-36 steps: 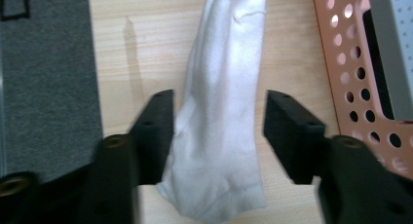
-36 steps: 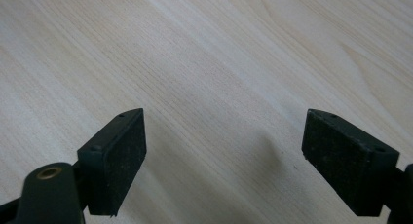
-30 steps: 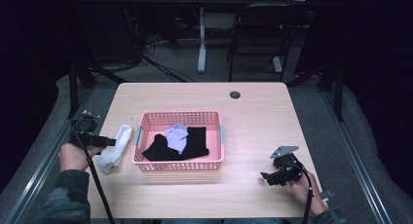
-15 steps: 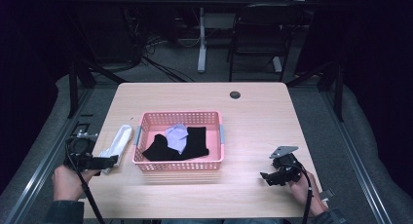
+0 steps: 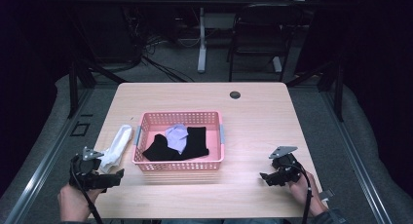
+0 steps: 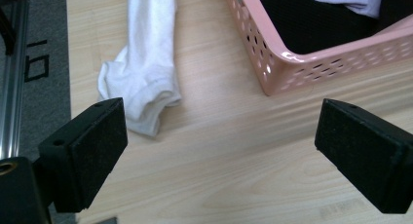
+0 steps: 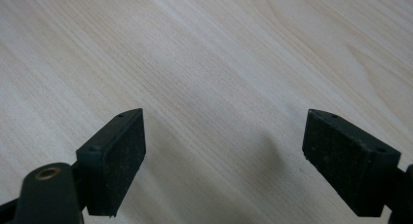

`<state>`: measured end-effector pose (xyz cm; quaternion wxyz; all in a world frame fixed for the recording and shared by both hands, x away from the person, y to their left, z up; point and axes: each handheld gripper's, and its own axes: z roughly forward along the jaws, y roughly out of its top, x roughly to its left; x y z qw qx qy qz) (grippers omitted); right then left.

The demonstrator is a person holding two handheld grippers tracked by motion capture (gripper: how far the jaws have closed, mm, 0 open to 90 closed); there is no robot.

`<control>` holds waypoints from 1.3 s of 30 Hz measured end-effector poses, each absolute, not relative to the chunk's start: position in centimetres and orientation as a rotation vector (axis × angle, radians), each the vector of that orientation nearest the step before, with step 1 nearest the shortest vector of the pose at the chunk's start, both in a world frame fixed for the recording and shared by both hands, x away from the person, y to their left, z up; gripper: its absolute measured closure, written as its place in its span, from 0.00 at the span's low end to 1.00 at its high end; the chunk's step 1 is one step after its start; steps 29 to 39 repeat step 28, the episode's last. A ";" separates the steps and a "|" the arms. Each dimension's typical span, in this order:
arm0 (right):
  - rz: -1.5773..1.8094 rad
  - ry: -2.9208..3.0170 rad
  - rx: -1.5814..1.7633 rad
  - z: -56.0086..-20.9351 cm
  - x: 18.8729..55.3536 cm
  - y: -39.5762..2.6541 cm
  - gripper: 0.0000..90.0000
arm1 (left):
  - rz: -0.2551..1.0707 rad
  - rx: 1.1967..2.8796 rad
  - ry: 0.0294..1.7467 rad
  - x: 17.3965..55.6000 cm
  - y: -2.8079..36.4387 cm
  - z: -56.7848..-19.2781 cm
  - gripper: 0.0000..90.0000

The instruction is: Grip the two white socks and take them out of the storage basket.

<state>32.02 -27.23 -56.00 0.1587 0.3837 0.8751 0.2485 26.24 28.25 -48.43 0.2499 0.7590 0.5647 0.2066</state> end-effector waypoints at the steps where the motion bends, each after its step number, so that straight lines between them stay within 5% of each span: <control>1: 0.713 2.501 1.097 -56.0 32.0 -27.2 0.17 | 0.558 2.062 1.538 26.0 28.1 -48.8 0.05; 16: 0.734 2.500 1.090 -55.8 32.1 -27.3 0.18 | 0.730 2.229 1.482 24.5 24.6 -53.2 0.00; 39: 0.733 2.497 1.072 -55.7 32.1 -27.2 0.18 | 0.688 2.214 1.468 24.8 25.0 -53.6 0.00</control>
